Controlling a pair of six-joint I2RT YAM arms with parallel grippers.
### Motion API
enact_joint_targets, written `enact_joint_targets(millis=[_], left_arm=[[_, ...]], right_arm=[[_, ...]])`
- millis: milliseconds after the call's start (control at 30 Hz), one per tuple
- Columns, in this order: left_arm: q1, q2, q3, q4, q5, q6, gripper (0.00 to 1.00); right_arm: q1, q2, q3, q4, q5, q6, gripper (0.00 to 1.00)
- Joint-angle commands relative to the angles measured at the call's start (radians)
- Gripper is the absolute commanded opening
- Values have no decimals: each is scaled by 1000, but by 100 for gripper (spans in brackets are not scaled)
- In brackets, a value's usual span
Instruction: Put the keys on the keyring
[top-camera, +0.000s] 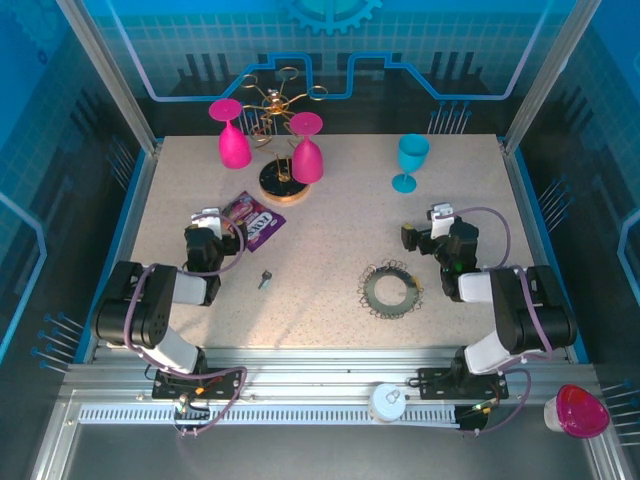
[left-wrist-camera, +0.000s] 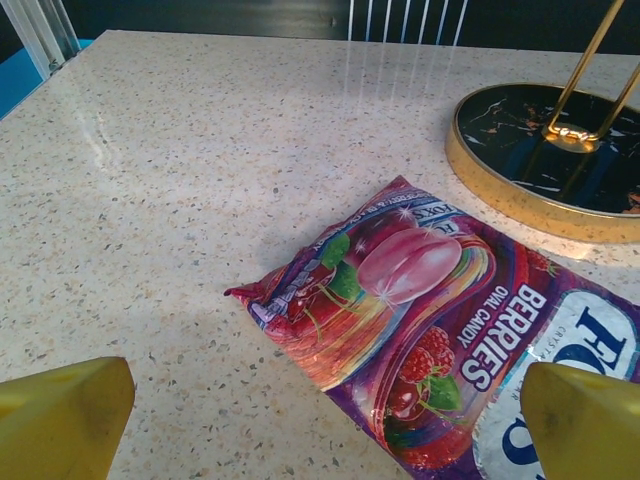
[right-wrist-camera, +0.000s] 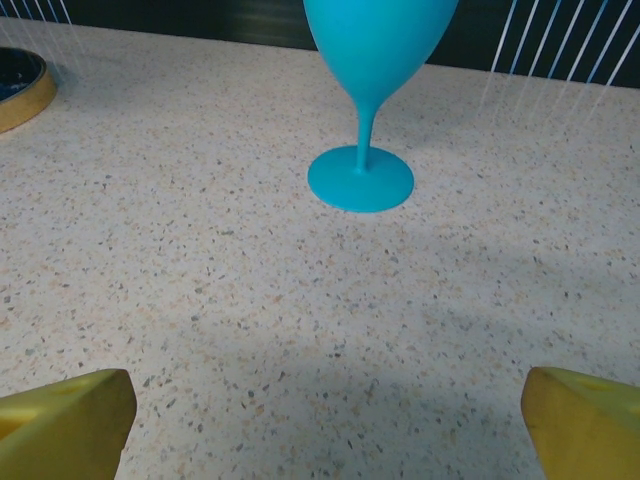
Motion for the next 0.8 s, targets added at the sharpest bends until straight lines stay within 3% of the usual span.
enact_joint_targets(millis=[0, 67, 200, 300, 400, 500, 567, 767], left_arm=[[8, -132, -11, -47, 33, -14, 99], [7, -253, -3, -160, 28, -17, 99], [8, -449, 13, -319, 20, -111, 99], [8, -552, 20, -414, 95, -164, 99], [8, -632, 27, -530, 161, -266, 99], [-5, -659, 30, -604, 285, -364, 99], [-59, -663, 27, -635, 327, -395, 99], [-370, -645, 91, -826, 249, -352, 98]], right_arm=[[-17, -163, 19, -129, 19, 11, 100], [-3, -253, 46, -230, 71, 39, 100], [-14, -387, 99, -447, 72, 305, 100], [-51, -426, 120, -618, -64, 425, 100], [-46, -464, 93, -655, -214, 462, 95], [43, -495, 133, -807, -218, 465, 87], [123, -492, 200, -965, -143, 446, 87], [228, -465, 306, -1202, -69, 479, 85]])
